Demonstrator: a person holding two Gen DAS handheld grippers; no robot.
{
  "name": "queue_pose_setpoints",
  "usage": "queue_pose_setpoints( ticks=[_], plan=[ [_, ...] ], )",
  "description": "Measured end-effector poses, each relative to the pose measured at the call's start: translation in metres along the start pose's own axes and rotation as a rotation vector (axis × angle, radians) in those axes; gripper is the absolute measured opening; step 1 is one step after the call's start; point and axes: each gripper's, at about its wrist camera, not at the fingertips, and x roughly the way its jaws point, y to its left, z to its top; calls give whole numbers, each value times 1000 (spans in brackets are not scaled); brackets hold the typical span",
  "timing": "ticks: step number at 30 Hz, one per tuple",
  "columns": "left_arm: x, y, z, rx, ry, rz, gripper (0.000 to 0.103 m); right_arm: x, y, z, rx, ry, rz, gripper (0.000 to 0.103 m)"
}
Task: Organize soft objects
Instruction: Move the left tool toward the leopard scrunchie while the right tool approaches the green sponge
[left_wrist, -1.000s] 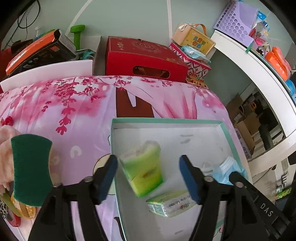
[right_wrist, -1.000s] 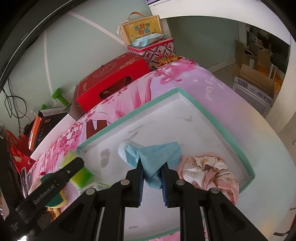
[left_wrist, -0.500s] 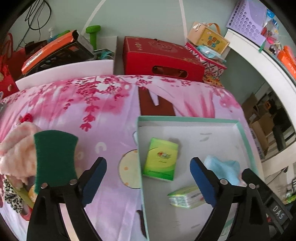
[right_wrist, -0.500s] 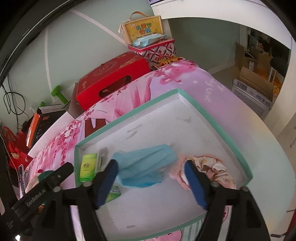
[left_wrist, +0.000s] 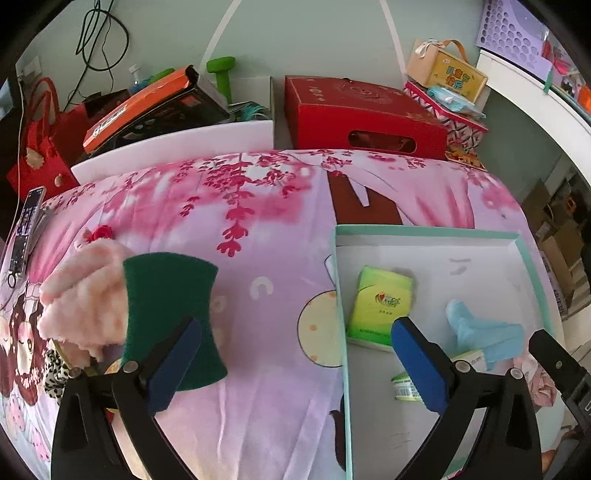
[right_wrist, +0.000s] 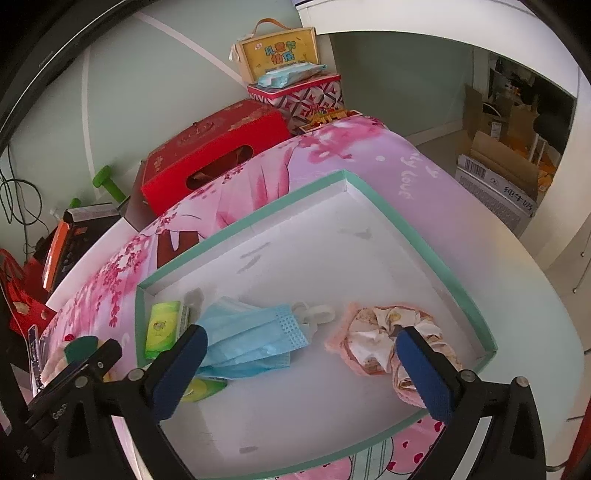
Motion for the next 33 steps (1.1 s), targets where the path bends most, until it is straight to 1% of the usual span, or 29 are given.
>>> queue_pose_setpoints(
  ticks=[5,7,11,15,17,20,24,29,33],
  plan=[
    [-7,7,-2,-15,7,6,102,-2,3,-1,-12,-3,-4,103],
    [-14,14,-3,-33,1,26,102,-6,5,-1,-12,-20,-4,103],
    [-32,40,-1,-82,-30,90,102,-19,17,-1,-29,-61,11,103],
    [-50,74,1,-140,-62,171,102,-28,35,-4,-55,-80,43,103],
    [-57,92,1,-175,-75,197,102,-33,49,-6,-79,-89,62,103],
    [-73,122,-2,-229,-116,243,102,-35,70,-11,-119,-86,105,103],
    [-89,156,-7,-297,-135,287,102,-34,102,-20,-179,-66,157,103],
    [-98,187,-21,-383,-116,291,102,-33,141,-35,-243,-39,258,103],
    [-93,205,-35,-448,-66,295,102,-30,166,-48,-295,-15,307,103]
  ],
)
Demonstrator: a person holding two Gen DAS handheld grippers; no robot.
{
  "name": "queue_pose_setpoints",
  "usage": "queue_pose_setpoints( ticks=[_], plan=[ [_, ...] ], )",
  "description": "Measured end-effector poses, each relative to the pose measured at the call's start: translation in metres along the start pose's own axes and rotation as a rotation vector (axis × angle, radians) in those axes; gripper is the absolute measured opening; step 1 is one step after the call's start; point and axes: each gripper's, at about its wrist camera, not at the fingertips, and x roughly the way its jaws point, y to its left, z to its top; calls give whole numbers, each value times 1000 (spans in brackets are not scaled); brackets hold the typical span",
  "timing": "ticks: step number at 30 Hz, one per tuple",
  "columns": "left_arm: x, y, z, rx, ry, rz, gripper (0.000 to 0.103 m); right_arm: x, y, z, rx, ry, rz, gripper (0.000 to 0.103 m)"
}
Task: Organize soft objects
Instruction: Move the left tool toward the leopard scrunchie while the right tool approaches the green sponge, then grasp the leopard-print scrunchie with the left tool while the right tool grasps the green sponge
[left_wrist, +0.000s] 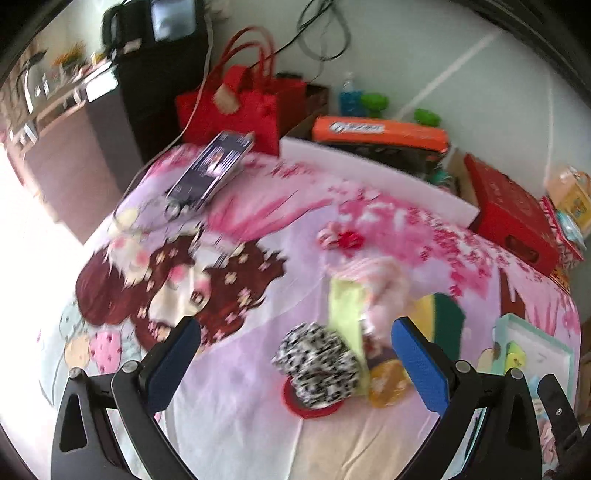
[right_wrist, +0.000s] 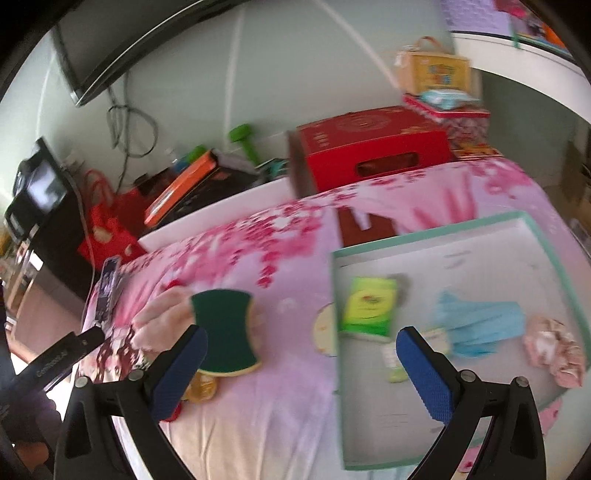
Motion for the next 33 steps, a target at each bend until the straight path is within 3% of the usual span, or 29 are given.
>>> queue_pose_setpoints(
  ticks=[6,13,21,26,29,33],
  plan=[
    [24,16,-12,-66,78,14,102,23,30,-10,-57,60,64,103],
    [61,24,-24,-125,207,-36,102,56,50,-24,-104,136,89,103],
    [74,29,-31,-182,244,-77,101,81,66,-36,-149,188,109,103],
    [84,29,-35,-222,293,-143,82,92,68,-39,-146,199,120,103],
    [85,27,-36,-230,304,-172,75,97,67,-41,-138,205,121,103],
    [82,23,-36,-217,301,-202,61,101,63,-41,-119,217,115,93]
  ],
)
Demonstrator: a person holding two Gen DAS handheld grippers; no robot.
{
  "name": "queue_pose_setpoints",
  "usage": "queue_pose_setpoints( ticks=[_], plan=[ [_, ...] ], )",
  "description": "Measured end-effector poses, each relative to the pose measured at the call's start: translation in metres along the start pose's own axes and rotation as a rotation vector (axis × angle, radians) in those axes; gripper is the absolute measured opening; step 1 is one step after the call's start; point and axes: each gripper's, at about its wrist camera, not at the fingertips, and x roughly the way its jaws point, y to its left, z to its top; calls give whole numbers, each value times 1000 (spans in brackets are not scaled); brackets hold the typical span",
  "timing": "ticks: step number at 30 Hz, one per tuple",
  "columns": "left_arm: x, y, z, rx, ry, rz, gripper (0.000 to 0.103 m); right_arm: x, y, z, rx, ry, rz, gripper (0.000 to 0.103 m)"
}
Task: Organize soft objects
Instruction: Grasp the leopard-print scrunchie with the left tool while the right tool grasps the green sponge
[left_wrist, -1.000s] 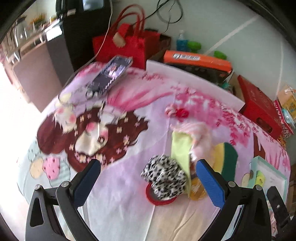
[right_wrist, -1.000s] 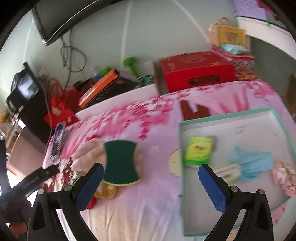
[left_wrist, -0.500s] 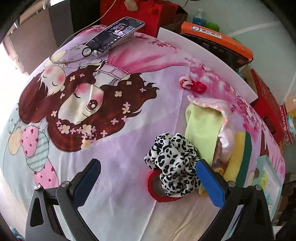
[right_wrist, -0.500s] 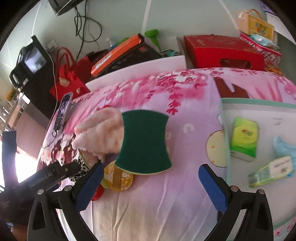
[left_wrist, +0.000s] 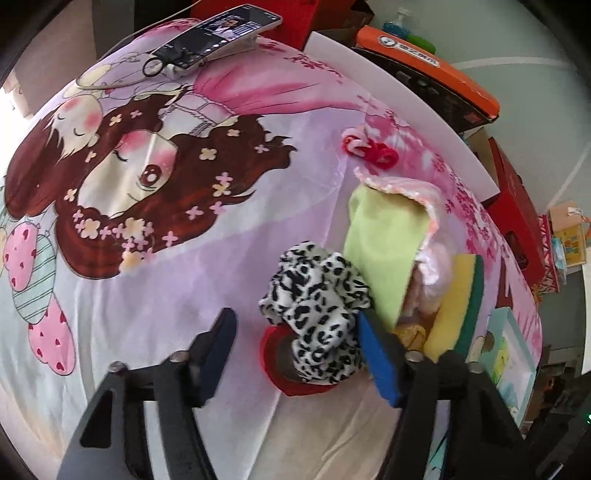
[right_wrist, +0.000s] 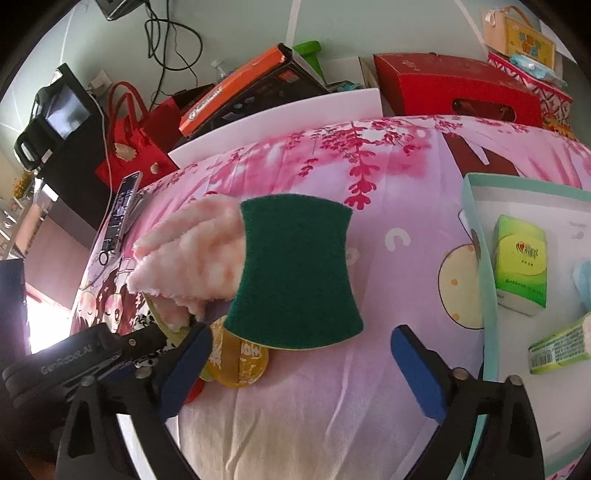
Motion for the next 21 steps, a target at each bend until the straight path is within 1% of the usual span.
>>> queue_pose_setpoints(
  ticks=[2,5,7,9,10,12,14,17,21],
  plan=[
    [0,-3,-1,10,2,-15,52,1,-2,0,9,7,5,86],
    [0,-8,-1,30,1,-16,46,0,0,0,4,10,25,75],
    [0,-8,0,33,-3,-11,43,-1,3,0,-12,9,19,74],
    [-2,-7,0,32,-8,-12,37,-1,5,0,-19,11,19,72],
    [-2,-7,0,29,-9,-23,32,-1,5,0,-20,13,19,71],
    [-4,-7,0,35,-14,-22,30,-1,4,0,-16,12,19,71],
    [-5,-9,0,45,-22,-22,26,-1,3,0,-12,14,20,71],
    [-8,-10,0,51,-33,-26,22,-3,3,0,-12,14,19,71],
    [-10,-8,1,48,-43,-30,20,-4,2,0,-10,14,18,71]
  ],
)
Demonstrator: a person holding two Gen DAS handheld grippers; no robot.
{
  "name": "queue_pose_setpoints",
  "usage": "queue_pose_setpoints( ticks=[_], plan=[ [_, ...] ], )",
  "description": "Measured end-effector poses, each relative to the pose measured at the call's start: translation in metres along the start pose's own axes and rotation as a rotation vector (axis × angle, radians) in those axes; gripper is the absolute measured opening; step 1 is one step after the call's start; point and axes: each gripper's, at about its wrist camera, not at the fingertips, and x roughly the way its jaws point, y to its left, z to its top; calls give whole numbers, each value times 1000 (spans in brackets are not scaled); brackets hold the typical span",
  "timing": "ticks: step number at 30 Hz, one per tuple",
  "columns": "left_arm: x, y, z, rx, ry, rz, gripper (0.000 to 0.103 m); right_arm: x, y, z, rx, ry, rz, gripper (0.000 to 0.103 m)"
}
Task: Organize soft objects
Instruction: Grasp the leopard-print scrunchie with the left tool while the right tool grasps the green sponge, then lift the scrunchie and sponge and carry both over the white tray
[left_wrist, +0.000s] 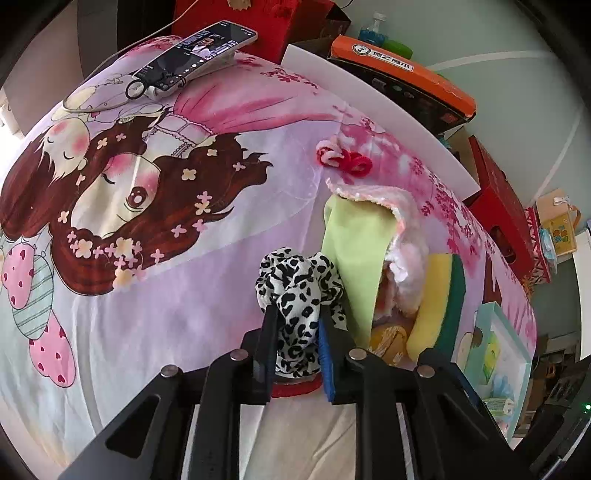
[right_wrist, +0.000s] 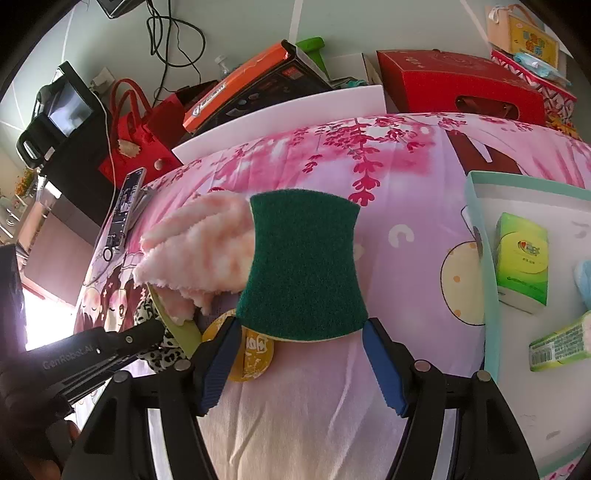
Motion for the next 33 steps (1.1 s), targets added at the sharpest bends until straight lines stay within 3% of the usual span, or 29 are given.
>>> queue_pose_setpoints(
  ticks=[8,9,11,20,22,24,28,33],
  plan=[
    [-8,3,2,-18,-24,-7,20,-6,-2,1,6,-15,1,69],
    [-10,5,2,-22,-27,-9,20,-6,-2,1,6,-15,2,67],
    [-13,5,2,-27,-38,-9,20,-8,-3,1,9,-18,7,50],
    [-19,7,3,-51,-56,-18,20,-8,-3,1,1,-18,10,50],
    [-21,11,4,-69,-69,2,20,-10,-4,2,-1,-26,13,52],
    [-23,14,5,-75,-79,18,20,-10,-4,4,-3,-36,12,59],
    [-20,17,8,-93,-71,5,20,-9,-2,5,-13,-45,14,63],
    [-17,19,10,-111,-60,-13,20,-5,1,5,-24,-65,22,81]
  ],
)
